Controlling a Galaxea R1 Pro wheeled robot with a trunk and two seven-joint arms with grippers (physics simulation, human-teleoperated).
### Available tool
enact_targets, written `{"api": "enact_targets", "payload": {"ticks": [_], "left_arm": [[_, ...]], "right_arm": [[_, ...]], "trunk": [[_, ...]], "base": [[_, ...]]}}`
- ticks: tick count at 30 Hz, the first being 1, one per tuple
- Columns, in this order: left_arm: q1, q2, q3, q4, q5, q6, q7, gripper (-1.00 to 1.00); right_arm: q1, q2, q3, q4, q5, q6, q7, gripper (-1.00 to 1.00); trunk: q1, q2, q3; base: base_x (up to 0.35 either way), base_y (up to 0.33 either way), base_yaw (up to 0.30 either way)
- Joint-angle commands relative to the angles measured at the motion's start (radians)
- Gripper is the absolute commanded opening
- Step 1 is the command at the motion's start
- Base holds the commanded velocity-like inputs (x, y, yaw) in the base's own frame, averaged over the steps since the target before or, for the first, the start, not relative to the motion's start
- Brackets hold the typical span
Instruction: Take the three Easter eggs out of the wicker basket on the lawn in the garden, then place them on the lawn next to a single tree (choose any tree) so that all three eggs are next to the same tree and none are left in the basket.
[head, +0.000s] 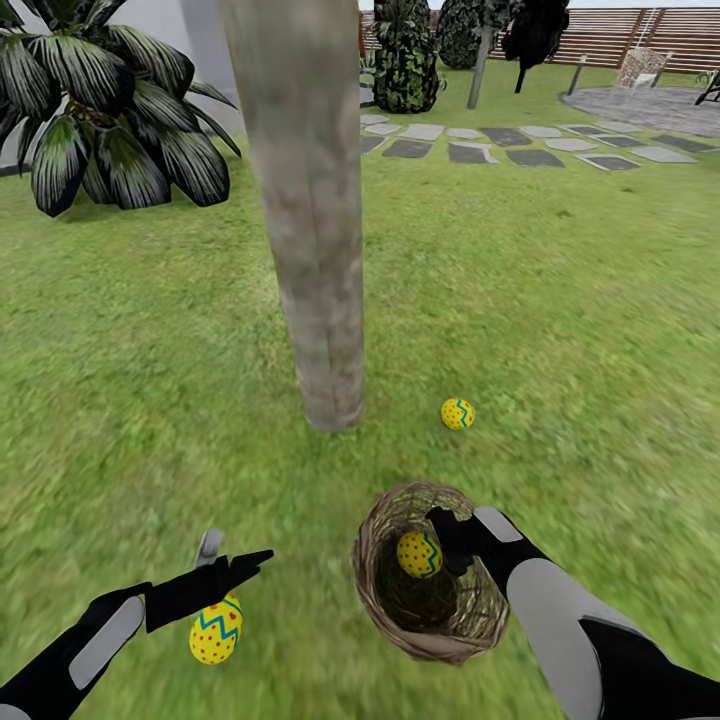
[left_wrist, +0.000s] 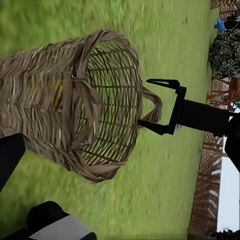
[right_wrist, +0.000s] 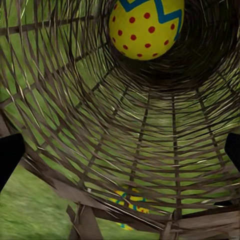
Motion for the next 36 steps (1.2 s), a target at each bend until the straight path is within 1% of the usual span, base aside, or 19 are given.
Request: {"api": "enact_targets", "payload": {"ticks": [1,4,7,9,12,18,20,21,23,28,30,31,33,34,36], "left_arm": [[0.000,0.000,0.000,0.000,0.000,0.000,0.000,1.00],[0.000,0.000,0.010,0.013,0.005,0.000,0.000,1.00],[0.000,-0.001,0.067,0.039,0.015,0.001,0.000,1.00],[0.000,-0.001,0.075,0.042,0.016,0.001,0.001,1.00],[0.000,-0.002,0.079,0.043,0.016,0.001,0.001,1.00],[0.000,-0.007,0.078,0.036,0.011,0.001,-0.006,1.00],[0.000,-0.007,0.078,0.031,0.010,0.001,-0.031,1.00],[0.000,-0.006,0.078,0.029,0.009,0.001,-0.065,1.00],[-0.001,-0.005,0.077,0.028,0.005,0.000,-0.107,1.00],[0.000,-0.003,0.076,0.028,0.003,-0.001,-0.132,1.00],[0.000,-0.003,0.076,0.029,0.003,-0.001,-0.134,1.00],[0.000,-0.003,0.076,0.030,0.003,-0.001,-0.135,1.00],[0.000,-0.002,0.076,0.033,0.003,0.000,-0.135,1.00],[0.000,-0.002,0.077,0.034,0.003,0.000,-0.135,1.00],[0.000,-0.002,0.077,0.035,0.003,0.000,-0.135,1.00]], "right_arm": [[0.000,0.000,0.000,0.000,0.000,0.000,0.000,1.00],[0.000,0.000,0.000,0.001,0.000,0.000,0.000,1.00],[0.000,0.000,0.000,0.001,0.000,0.000,0.000,1.00],[-0.001,0.000,0.000,0.001,0.000,0.000,0.000,1.00],[0.000,-0.002,0.000,0.002,0.000,0.000,-0.001,1.00],[0.000,-0.019,0.000,0.003,0.000,0.001,0.000,1.00],[0.000,-0.021,0.000,0.003,0.000,0.001,0.000,1.00],[0.000,-0.022,0.001,0.003,0.000,0.002,0.000,1.00],[0.001,-0.026,0.001,0.003,0.000,0.004,0.000,1.00],[0.001,-0.029,0.001,0.004,-0.001,0.006,0.001,1.00],[0.001,-0.030,0.001,0.005,-0.028,0.007,0.001,1.00],[0.001,-0.033,0.002,0.005,-0.059,0.008,0.001,1.00],[0.001,-0.048,0.003,0.005,-0.119,0.011,0.000,1.00],[0.001,-0.053,0.004,0.005,-0.134,0.012,0.000,1.00],[0.001,-0.055,0.003,0.006,-0.140,0.012,0.000,1.00]], "trunk": [[0.000,0.000,0.000],[0.000,0.000,0.000],[0.000,0.000,0.000],[0.000,0.000,0.000],[0.012,-0.021,-0.009],[0.035,-0.063,-0.028],[0.042,-0.077,-0.034],[0.046,-0.084,-0.038],[0.054,-0.098,-0.044],[0.073,-0.133,-0.060],[0.081,-0.147,-0.066],[0.084,-0.154,-0.069],[0.092,-0.168,-0.075],[0.096,-0.175,-0.078],[0.104,-0.189,-0.085]], "base": [[0.019,0.019,0.000],[0.005,0.005,0.000],[0.001,0.001,0.000],[0.000,0.000,0.000],[0.000,0.000,0.000],[0.000,0.000,0.000],[0.000,0.000,0.000],[0.000,0.000,0.000],[0.000,0.000,0.000],[0.000,0.000,0.000],[0.000,0.000,0.000],[0.000,0.000,0.000],[0.000,0.000,0.000],[0.000,0.000,0.000],[0.000,0.000,0.000]]}}
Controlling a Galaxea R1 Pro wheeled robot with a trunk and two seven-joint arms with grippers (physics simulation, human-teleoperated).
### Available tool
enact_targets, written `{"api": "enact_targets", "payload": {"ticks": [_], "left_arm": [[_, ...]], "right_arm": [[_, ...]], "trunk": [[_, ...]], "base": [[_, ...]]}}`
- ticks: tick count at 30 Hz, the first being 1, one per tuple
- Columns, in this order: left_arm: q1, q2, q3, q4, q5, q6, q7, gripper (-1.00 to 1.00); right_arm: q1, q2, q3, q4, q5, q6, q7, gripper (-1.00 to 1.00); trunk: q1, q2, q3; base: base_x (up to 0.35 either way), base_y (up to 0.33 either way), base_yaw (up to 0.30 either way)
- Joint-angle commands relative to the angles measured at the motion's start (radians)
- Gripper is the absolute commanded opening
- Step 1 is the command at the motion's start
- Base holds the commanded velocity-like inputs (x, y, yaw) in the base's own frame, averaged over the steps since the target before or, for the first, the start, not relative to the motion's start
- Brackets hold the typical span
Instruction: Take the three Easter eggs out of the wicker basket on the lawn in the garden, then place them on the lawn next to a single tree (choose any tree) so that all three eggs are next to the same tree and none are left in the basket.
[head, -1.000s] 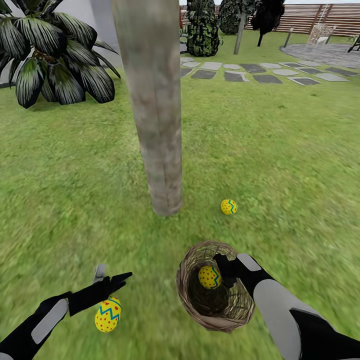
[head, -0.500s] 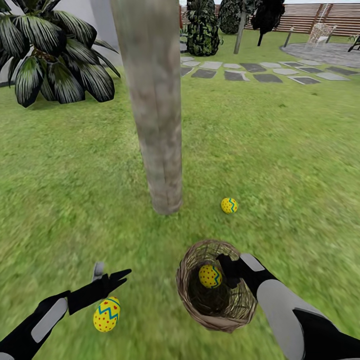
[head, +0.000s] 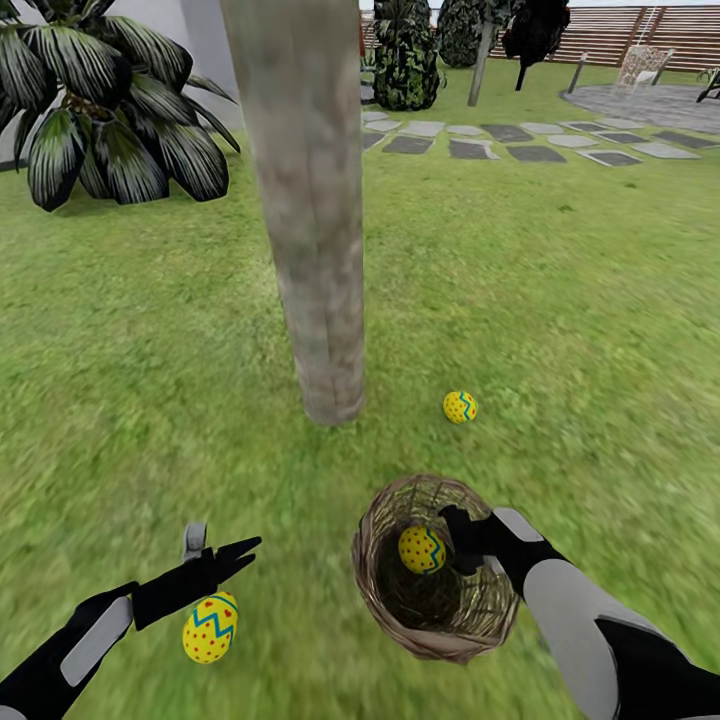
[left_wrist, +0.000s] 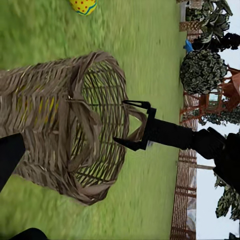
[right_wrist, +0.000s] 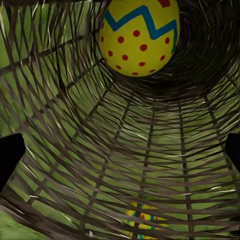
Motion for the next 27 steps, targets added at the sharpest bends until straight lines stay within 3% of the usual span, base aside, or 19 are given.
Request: {"api": "enact_targets", "payload": {"ticks": [1,12,18,27], "left_arm": [[0.000,0.000,-0.001,0.000,0.000,0.000,0.000,1.00],[-0.001,0.000,0.000,0.005,0.000,0.001,0.000,1.00],[-0.001,0.000,0.000,0.005,0.002,0.001,0.000,1.00],[-0.001,0.002,0.003,0.007,0.008,0.001,0.000,1.00]], "right_arm": [[0.000,-0.001,0.000,-0.001,-0.003,0.000,0.000,1.00],[0.000,0.000,-0.002,0.002,-0.008,-0.004,-0.018,1.00],[0.000,-0.001,-0.002,0.001,-0.117,-0.001,-0.055,1.00],[0.000,-0.001,-0.003,-0.001,-0.134,-0.008,-0.067,1.00]], "trunk": [[0.004,-0.007,-0.003],[0.046,-0.084,-0.038],[0.069,-0.126,-0.057],[0.104,-0.189,-0.085]], "base": [[0.000,0.000,0.000],[0.000,0.000,0.000],[0.000,0.000,0.000],[0.000,0.000,0.000]]}}
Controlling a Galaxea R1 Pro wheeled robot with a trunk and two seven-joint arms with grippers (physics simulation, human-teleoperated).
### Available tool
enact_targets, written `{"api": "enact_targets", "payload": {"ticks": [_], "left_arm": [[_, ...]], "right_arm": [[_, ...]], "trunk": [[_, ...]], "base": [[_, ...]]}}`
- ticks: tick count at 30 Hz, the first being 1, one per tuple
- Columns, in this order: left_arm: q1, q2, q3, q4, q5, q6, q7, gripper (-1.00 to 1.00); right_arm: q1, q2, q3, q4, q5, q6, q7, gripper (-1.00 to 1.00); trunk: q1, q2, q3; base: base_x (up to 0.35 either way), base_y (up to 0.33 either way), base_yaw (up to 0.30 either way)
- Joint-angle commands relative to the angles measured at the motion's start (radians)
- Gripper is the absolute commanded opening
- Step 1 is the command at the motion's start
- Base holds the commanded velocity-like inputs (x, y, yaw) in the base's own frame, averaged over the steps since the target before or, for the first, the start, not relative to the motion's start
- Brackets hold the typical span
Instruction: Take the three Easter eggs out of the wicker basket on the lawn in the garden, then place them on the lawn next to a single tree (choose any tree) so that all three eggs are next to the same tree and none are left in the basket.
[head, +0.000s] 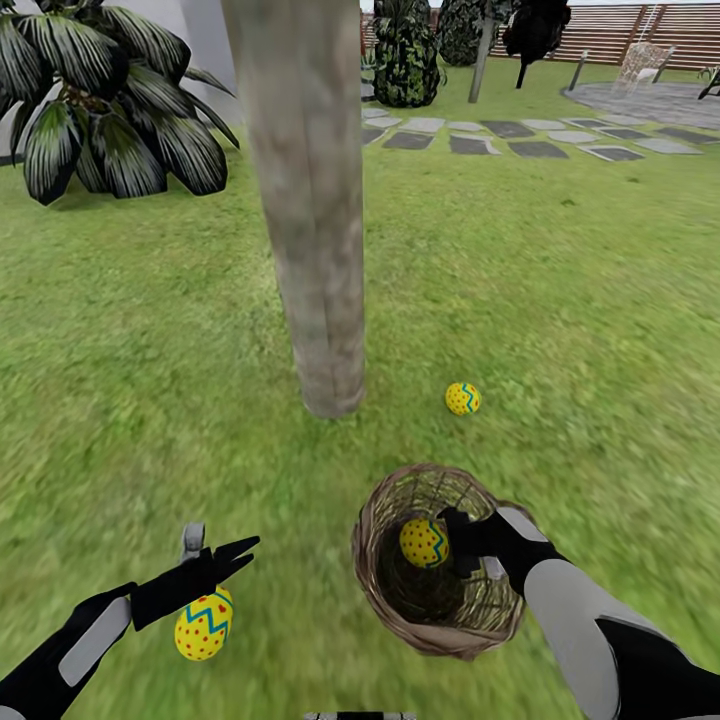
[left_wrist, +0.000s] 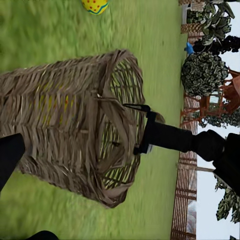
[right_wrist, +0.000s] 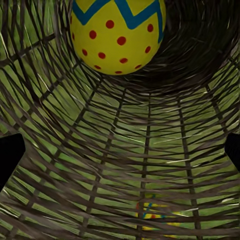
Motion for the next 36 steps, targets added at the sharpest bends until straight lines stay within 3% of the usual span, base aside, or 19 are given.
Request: {"api": "enact_targets", "payload": {"ticks": [1,6,30,36], "left_arm": [[0.000,0.000,0.000,0.000,0.000,0.000,0.000,1.00],[0.000,0.000,0.000,0.000,0.000,0.000,-0.001,1.00],[0.000,-0.001,0.000,0.002,0.000,0.000,-0.001,1.00],[0.001,-0.001,0.000,0.002,0.000,0.000,-0.001,1.00]], "right_arm": [[0.000,0.000,0.000,0.000,-0.001,-0.001,0.000,1.00],[0.000,-0.018,0.000,0.000,-0.033,-0.004,-0.002,1.00],[-0.001,-0.024,0.000,-0.006,-0.038,-0.011,-0.002,1.00],[-0.001,-0.025,0.001,-0.007,-0.082,-0.010,-0.001,1.00]], "trunk": [[0.004,-0.007,-0.003],[0.023,-0.042,-0.019],[0.115,-0.210,-0.094],[0.138,-0.252,-0.113]], "base": [[0.000,0.000,0.000],[0.000,0.000,0.000],[0.000,0.000,0.000],[0.000,0.000,0.000]]}}
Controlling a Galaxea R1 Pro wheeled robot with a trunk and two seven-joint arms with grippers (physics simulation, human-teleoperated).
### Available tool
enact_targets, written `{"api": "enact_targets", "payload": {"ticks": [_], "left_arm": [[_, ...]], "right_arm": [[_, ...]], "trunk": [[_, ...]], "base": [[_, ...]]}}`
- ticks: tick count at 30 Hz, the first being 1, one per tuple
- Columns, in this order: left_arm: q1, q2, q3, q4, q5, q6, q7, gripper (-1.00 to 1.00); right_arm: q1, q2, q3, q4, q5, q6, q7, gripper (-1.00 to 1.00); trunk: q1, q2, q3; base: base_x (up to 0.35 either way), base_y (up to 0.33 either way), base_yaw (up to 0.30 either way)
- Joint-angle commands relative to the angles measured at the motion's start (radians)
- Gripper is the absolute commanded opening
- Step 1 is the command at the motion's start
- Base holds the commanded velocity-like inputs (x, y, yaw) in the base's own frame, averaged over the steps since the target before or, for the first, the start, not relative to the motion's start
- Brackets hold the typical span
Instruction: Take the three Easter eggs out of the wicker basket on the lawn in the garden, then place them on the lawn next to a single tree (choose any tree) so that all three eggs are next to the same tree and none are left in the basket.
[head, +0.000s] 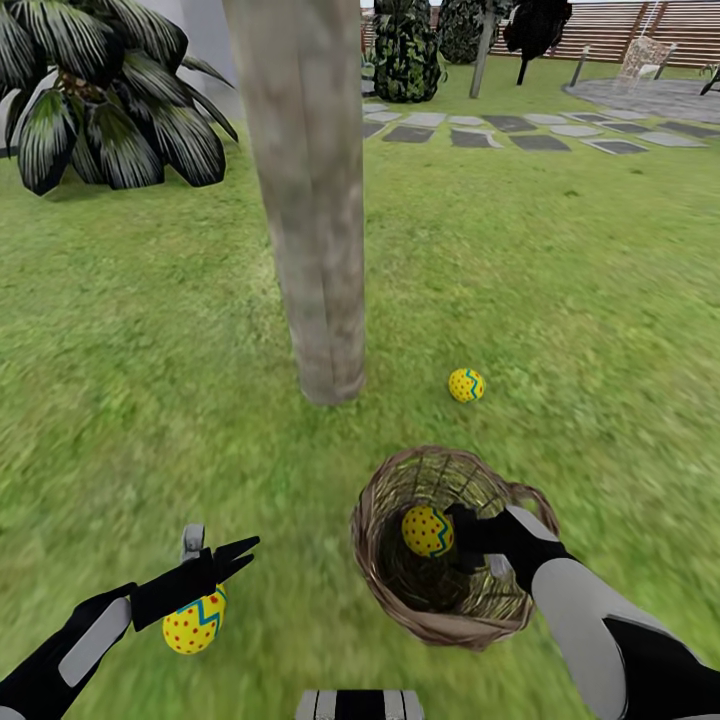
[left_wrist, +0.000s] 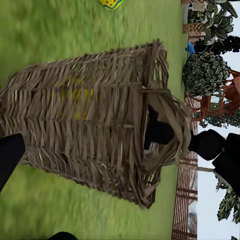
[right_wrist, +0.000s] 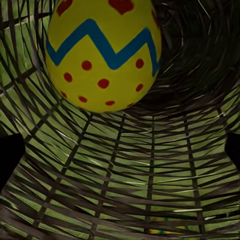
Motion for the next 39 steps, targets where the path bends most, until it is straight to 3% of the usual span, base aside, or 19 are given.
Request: {"api": "enact_targets", "payload": {"ticks": [1,29,39], "left_arm": [[0.000,0.000,0.000,0.000,0.000,0.000,0.000,1.00],[0.000,0.000,0.000,0.000,0.000,0.000,0.002,1.00],[0.000,0.000,0.000,0.001,0.000,0.000,0.002,1.00]], "right_arm": [[0.000,0.000,0.000,0.000,-0.003,0.000,0.000,1.00],[0.000,-0.005,0.000,-0.001,-0.007,-0.007,-0.001,1.00],[0.000,-0.005,0.000,0.001,-0.007,-0.008,-0.001,1.00]], "trunk": [[0.004,-0.007,-0.003],[0.111,-0.203,-0.091],[0.111,-0.203,-0.091]], "base": [[0.000,0.000,0.000],[0.000,0.000,0.000],[0.000,0.046,0.000]]}}
